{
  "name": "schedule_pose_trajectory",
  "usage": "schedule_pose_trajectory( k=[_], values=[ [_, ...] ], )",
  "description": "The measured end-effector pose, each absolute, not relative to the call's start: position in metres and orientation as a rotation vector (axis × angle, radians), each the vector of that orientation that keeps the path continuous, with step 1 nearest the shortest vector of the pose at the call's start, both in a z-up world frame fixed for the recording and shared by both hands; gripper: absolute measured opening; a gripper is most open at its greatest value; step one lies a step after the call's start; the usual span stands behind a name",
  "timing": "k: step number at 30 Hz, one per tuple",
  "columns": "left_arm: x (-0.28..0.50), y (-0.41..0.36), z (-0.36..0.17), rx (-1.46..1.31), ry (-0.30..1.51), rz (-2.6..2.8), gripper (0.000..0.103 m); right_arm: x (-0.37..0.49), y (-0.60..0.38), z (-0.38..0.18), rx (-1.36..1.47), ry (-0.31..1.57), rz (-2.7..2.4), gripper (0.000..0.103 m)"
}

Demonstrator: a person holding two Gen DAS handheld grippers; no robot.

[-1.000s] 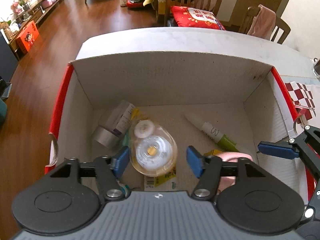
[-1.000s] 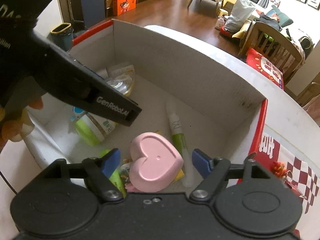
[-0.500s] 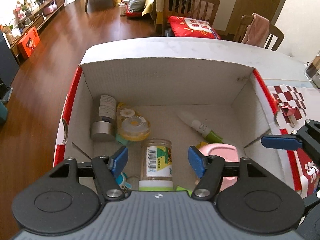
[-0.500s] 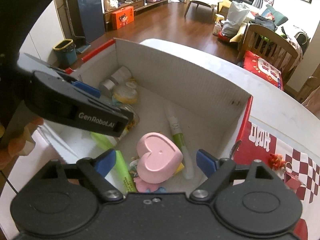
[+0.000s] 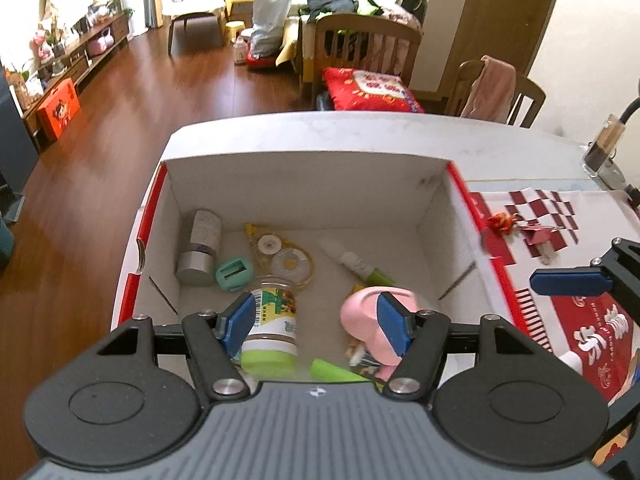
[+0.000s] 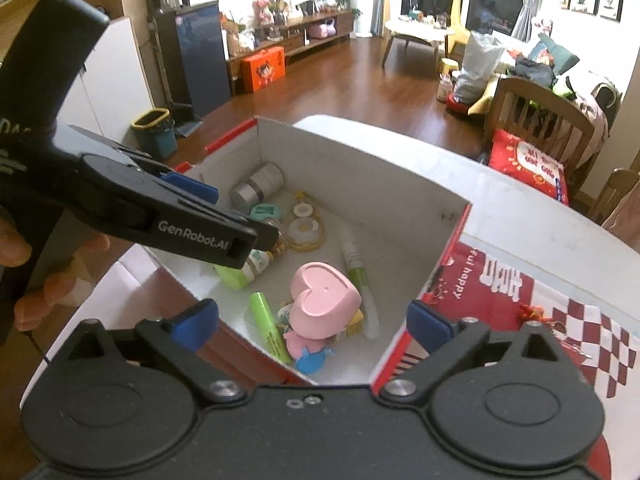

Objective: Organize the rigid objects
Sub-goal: 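Lift both open tools out of the shoebox back toward the cloth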

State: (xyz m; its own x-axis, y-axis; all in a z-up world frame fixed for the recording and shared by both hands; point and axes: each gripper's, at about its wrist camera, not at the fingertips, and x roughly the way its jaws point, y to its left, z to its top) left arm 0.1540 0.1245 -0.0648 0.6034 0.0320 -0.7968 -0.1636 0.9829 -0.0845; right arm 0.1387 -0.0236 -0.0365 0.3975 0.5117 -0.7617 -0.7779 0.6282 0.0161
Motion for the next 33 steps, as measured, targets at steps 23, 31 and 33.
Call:
schedule_pose_trajectory(
  k=[23,31,33],
  values=[
    [0.155,-0.010,-0.028,-0.139,0.758,0.043,0.081,0.162,-0.181,-0.017,-0.274,0.659,0.695,0.103],
    [0.182,-0.056,-0.039,-0.163,0.732,0.015,0.081,0.185,-0.215,-0.037,-0.282,0.664,0.643,0.102],
    [0.191,-0.066,-0.043,-0.179,0.734,0.012,0.081,0.192,-0.223,-0.044,-0.289,0.666,0.635,0.103]
  ],
)
